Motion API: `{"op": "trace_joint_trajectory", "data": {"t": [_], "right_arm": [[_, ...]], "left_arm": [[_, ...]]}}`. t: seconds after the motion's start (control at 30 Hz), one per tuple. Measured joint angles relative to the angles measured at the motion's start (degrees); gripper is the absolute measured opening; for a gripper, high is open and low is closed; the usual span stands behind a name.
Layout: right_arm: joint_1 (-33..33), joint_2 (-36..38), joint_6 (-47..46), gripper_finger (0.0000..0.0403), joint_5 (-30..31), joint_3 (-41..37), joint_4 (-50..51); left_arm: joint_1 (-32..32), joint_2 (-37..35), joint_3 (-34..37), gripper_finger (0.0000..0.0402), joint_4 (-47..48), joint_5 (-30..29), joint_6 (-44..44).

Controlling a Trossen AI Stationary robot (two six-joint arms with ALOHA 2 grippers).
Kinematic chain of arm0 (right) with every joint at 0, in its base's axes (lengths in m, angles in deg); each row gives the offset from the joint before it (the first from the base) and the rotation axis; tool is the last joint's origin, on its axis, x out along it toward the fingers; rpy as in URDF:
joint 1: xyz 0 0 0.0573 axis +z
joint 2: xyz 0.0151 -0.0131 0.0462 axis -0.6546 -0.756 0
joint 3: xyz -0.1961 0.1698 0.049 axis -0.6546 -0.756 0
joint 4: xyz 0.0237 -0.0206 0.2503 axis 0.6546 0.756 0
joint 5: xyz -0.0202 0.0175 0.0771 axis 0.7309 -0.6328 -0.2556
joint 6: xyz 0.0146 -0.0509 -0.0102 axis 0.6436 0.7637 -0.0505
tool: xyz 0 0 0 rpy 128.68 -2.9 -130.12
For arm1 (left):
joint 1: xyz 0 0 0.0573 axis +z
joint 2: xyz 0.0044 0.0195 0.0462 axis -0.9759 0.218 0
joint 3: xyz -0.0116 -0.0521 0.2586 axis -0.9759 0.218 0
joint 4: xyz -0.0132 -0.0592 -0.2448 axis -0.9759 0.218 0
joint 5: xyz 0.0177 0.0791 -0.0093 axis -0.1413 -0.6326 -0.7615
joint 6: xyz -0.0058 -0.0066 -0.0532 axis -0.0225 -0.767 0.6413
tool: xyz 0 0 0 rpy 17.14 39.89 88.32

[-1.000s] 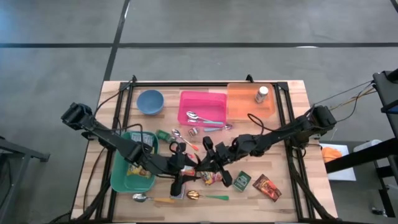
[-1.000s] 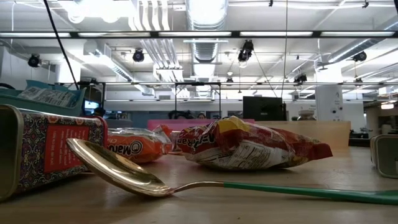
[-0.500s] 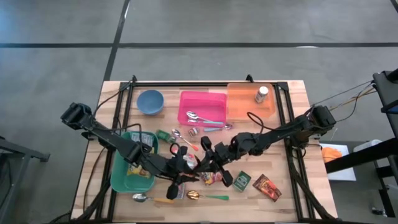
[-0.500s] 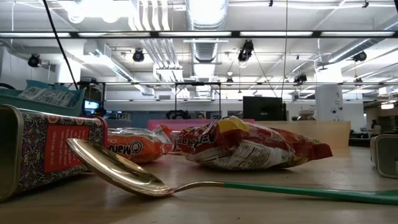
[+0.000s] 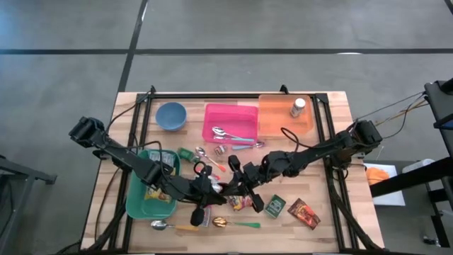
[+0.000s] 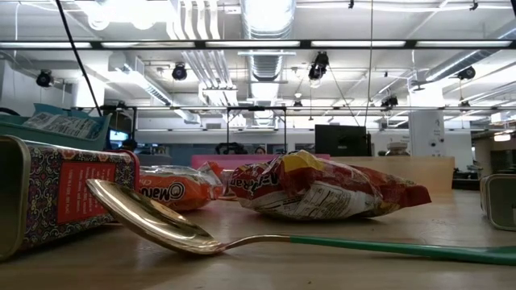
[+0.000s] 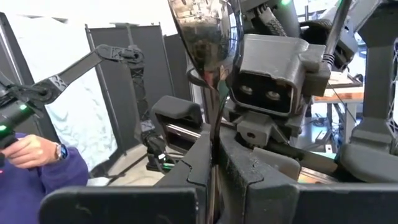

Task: Pick & Place Food Item
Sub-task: Put the black spoon into the pink bin

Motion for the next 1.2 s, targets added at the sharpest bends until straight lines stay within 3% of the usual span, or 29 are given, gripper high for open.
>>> {"op": "trace_joint_trajectory", "data": {"t": [0.2,0.37,0.83,1.2], "right_arm": [[0.00,-0.02,0.44,0.0013,0.45,2.19,5.10],[0.04,0.10,2.61,0.0016,2.59,6.19,15.11],[0.20,0.10,3.30,0.0177,4.23,16.23,37.40],[0.18,0.07,6.79,0.0196,13.07,23.15,54.00]], "left_arm": [[-0.02,-0.82,-0.07,0.0001,2.24,-0.26,1.21],[-0.02,-1.17,0.00,0.0000,3.66,-0.45,1.67],[-0.28,-1.21,-0.45,0.0000,4.97,-1.10,2.33],[-0.52,-1.26,-1.16,0.0000,6.49,-0.94,2.30]]}}
